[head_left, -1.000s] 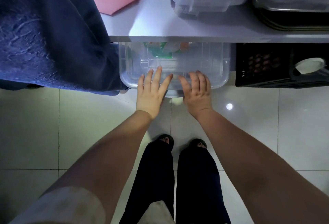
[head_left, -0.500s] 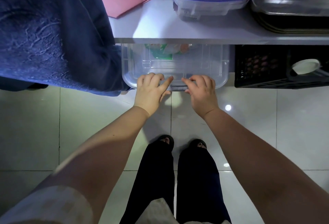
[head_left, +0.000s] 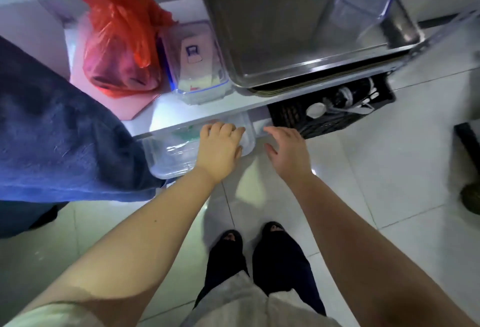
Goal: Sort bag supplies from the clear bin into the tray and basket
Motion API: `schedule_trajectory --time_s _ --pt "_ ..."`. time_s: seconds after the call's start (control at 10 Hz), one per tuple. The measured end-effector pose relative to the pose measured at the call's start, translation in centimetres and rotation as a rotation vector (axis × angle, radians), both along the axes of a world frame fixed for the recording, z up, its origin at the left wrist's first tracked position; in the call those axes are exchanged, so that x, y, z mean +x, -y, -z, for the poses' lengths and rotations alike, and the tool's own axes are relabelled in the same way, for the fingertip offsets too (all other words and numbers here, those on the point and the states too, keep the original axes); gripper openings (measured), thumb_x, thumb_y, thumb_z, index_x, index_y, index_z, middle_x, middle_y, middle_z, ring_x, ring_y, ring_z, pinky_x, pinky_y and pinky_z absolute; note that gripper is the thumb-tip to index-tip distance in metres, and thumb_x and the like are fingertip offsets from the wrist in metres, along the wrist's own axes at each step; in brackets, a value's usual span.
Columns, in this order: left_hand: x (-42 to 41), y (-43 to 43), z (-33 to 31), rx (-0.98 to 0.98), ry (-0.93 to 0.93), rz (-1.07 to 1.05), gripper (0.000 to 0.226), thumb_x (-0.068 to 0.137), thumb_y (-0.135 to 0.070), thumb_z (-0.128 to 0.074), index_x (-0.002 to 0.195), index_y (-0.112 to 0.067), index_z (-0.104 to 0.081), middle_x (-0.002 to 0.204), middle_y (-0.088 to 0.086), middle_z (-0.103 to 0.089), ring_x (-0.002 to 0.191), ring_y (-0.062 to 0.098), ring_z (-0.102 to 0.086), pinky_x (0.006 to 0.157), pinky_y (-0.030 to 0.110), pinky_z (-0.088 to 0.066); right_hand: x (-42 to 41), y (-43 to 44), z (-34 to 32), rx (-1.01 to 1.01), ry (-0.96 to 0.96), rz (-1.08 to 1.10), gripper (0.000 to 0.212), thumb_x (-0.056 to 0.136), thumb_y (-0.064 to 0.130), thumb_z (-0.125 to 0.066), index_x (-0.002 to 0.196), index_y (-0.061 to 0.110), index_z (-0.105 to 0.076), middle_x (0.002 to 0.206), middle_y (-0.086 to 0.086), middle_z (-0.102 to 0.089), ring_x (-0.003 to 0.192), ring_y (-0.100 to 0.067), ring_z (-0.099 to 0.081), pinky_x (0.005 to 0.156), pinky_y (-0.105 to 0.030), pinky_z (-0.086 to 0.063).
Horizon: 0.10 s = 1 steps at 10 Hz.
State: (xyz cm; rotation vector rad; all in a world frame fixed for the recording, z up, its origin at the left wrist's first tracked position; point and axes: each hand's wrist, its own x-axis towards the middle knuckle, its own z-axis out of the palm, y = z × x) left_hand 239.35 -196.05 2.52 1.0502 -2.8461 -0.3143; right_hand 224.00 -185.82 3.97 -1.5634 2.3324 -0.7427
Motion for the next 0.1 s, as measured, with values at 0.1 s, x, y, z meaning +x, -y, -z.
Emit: schedule_trajectory --time_s 0.1 --pt "-5.77 -2.32 -6.39 -0.072 -0.12 0.165 0.04 0.073 -0.024 -0.071 0.113 -0.019 -0.064 0.103 0.004 -0.064 0.1 0.031 -0.055 0.086 0.041 -0.033 -5.16 -4.55 -6.76 -0.057 -0.17 0.138 0.033 0.079 0.008 -0.069 0.111 0.009 -0.066 0.107 -0.011 -0.068 0.097 -0.034 -0.059 0.085 -0.044 -0.047"
